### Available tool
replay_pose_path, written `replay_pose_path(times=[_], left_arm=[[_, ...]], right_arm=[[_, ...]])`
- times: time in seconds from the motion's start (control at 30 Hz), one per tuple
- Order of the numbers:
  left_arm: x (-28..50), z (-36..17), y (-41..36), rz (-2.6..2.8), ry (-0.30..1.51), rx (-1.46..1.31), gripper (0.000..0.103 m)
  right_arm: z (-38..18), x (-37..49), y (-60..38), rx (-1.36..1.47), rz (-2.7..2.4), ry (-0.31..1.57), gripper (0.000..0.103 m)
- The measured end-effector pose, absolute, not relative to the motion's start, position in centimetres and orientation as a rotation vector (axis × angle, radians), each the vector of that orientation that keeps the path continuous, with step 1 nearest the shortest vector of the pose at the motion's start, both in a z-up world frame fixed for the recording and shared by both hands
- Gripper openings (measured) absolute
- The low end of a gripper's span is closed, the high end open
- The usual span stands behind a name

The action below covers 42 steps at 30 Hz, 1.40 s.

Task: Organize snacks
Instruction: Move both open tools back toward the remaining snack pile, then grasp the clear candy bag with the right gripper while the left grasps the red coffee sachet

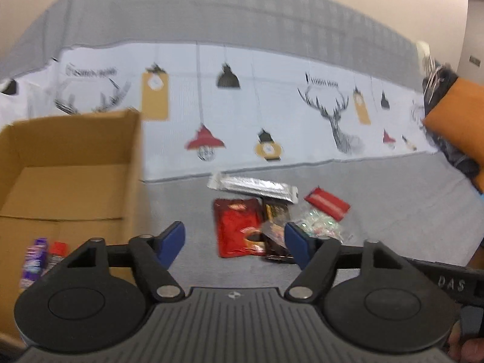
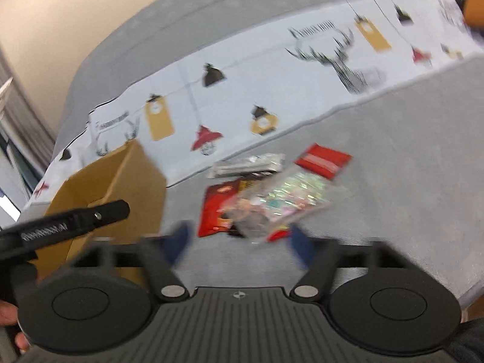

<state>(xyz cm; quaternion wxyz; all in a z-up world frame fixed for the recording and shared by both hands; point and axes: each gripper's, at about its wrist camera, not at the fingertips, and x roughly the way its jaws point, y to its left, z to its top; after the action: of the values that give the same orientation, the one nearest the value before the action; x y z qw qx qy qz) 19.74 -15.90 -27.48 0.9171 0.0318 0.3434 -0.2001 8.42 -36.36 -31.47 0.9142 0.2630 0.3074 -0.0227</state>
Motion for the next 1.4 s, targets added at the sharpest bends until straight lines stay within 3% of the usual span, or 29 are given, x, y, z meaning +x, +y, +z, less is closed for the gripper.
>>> replay_pose_path(times=[0.2, 0.43, 0.57, 0.6, 0.7, 0.73, 0.83, 0.93, 0.97, 1.2, 1.4], left_arm=[[24.3, -33.0, -20.2, -0.390, 0.741, 0.178, 0.068], [30.1, -38.5, -18.7, -0.333, 0.940, -0.032, 0.069], [29.8, -39.1, -19.9, -0.375, 0.871, 0.041, 0.071], [29.6, -39.2, -20.1, -0.391, 0.853, 0.055, 0.064], [29.2, -39.3, -20.5, -0.387, 0.810, 0.089, 0.054], [28.9, -39.2, -20.5, -0.389, 0.798, 0.093, 0.047], [28.8, -38.6, -20.0, -0.384, 0.791, 0.088, 0.011], [29.0, -37.7, -19.1, -0.409, 0.811, 0.024, 0.006], [28.9, -37.3, -18.9, -0.413, 0.809, 0.009, 0.000], [28.3, -36.0, -18.5, -0.445, 0.815, -0.043, 0.000], [29.1, -37.5, -18.7, -0.477, 0.905, -0.125, 0.000]], right_arm=[[-35.7, 11.4, -41.7, 0.713, -0.073, 0.713, 0.053], [-39.9, 15.8, -44.3, 0.922, -0.065, 0.825, 0.055], [-41.1, 17.7, -44.2, 0.973, -0.025, 0.824, 0.055], [-41.1, 18.2, -44.0, 0.963, -0.022, 0.818, 0.054], [-40.9, 19.2, -43.5, 0.887, -0.054, 0.818, 0.025], [-40.7, 19.3, -43.4, 0.871, -0.063, 0.805, 0.020], [-39.5, 18.7, -43.6, 0.825, -0.068, 0.746, 0.013], [-38.3, 17.9, -44.1, 0.788, -0.071, 0.687, 0.010], [-38.0, 17.7, -44.4, 0.789, -0.064, 0.666, 0.009], [-35.7, 15.8, -45.0, 0.724, -0.017, 0.556, 0.006], [-35.9, 15.9, -44.1, 0.646, 0.011, 0.624, 0.006]])
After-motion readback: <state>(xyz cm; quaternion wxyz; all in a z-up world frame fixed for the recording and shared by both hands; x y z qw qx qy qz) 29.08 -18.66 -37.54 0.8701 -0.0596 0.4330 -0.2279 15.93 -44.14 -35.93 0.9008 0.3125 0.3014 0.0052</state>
